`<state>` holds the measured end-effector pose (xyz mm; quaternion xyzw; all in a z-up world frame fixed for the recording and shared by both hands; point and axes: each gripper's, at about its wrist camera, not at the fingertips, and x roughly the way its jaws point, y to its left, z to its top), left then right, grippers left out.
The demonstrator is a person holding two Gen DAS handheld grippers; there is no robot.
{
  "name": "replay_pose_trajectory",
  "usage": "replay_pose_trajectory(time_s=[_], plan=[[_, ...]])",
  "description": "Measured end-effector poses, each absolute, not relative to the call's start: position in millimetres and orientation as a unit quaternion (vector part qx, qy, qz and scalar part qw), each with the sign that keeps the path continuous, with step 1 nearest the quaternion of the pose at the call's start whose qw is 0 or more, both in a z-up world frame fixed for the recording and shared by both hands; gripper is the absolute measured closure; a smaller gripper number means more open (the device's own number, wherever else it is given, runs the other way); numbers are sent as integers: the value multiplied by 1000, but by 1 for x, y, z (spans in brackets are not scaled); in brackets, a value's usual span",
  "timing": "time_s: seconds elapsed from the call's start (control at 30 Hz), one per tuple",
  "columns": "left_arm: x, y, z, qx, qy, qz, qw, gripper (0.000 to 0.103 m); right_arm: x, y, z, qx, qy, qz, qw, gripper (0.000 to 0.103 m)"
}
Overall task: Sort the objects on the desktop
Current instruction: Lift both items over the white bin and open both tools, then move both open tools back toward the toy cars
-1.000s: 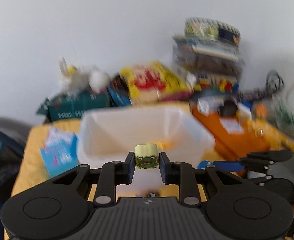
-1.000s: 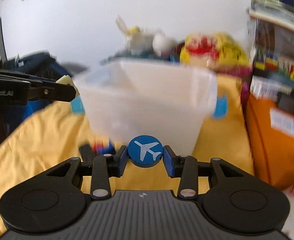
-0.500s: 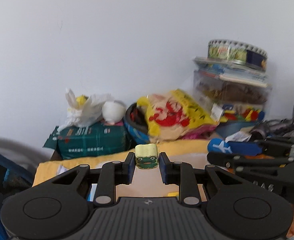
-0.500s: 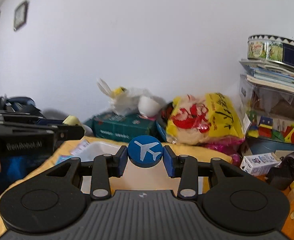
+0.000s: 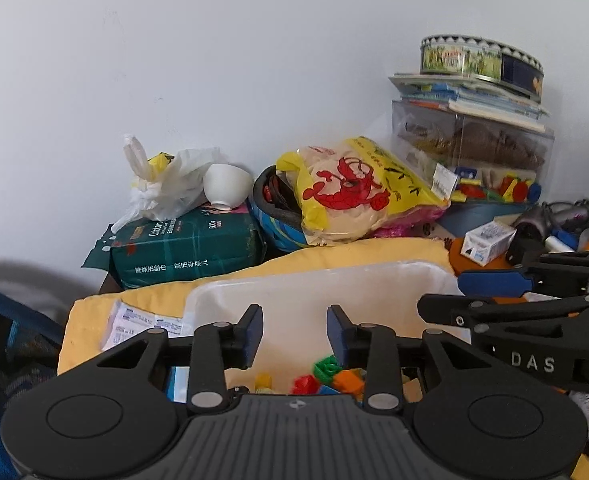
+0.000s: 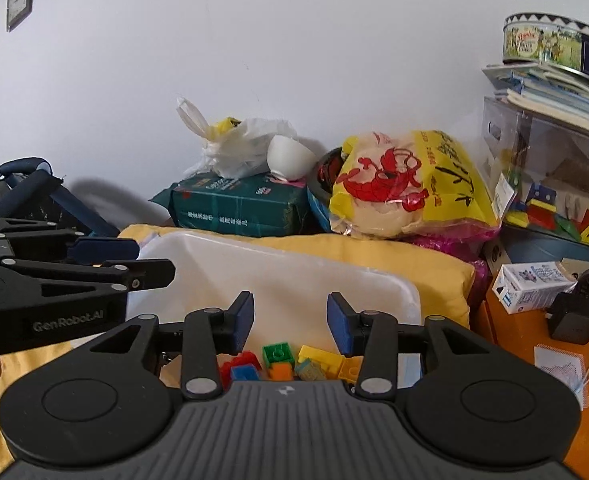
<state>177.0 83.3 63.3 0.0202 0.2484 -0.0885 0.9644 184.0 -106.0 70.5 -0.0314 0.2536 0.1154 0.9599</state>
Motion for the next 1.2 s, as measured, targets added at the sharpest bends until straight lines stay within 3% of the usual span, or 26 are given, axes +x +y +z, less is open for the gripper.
replay_pose_trajectory(time_s=[0.27,0.57,0.9,1.2], plan=[[112,89,48,43,214,-68,973,57,146,-108,84,-21,217,132,967,56],[85,96,1,8,290,-68,955,57,110,-107,71,-23,214,136,967,55],[73,90,-35,-1,339,-81,937,57,94,-75,9,-92,289,155,940,55],[76,87,-48,6,356,-85,931,57,110,-91,-18,-22,346,120,930,54]])
